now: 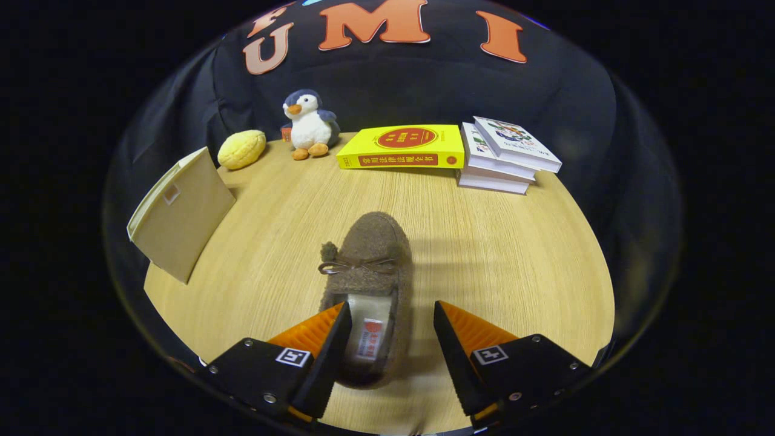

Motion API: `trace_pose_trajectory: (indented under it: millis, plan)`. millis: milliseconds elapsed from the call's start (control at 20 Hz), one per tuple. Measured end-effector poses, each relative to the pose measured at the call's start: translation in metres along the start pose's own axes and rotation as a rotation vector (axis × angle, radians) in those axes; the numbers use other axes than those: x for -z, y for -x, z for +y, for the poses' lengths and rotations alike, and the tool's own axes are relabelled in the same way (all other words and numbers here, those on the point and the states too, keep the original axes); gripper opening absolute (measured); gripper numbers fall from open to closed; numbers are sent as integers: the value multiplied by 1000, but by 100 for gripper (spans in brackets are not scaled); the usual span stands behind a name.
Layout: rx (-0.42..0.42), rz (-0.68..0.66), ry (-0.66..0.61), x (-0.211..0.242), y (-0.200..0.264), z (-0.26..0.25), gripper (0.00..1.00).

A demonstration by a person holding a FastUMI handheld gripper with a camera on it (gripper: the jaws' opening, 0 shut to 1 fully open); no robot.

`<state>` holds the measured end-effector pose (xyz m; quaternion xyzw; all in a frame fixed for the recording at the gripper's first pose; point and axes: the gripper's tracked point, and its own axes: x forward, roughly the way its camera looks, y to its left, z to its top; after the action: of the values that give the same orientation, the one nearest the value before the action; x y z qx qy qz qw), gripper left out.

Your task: Open the storage box then place both shoes into the box .Put the left shoe in first, then the right shoe, with the right side of both shoes facing outward in a uniform manner.

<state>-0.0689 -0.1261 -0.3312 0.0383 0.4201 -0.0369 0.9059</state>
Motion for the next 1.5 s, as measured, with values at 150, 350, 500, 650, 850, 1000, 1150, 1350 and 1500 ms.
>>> trace_pose_trajectory:
  millis: [150, 350, 500, 650, 850, 1000, 1150, 1350, 1500]
  plan:
    - [15, -6, 30, -4, -16, -5, 72]
    - [19, -10, 7, -8, -32, -5, 49]
    - [-12, 13, -28, -5, -40, 3, 34]
    - [13, 10, -92, -9, -40, -1, 20]
    - [34, 23, -201, -11, -35, -1, 5]
    - [28, 3, -253, -22, -20, 10, 4]
    - [21, -18, -279, -40, -2, 29, 4]
    - [10, -43, -263, -69, 17, 61, 4]
    - [-16, -63, -233, -96, 27, 96, 4]
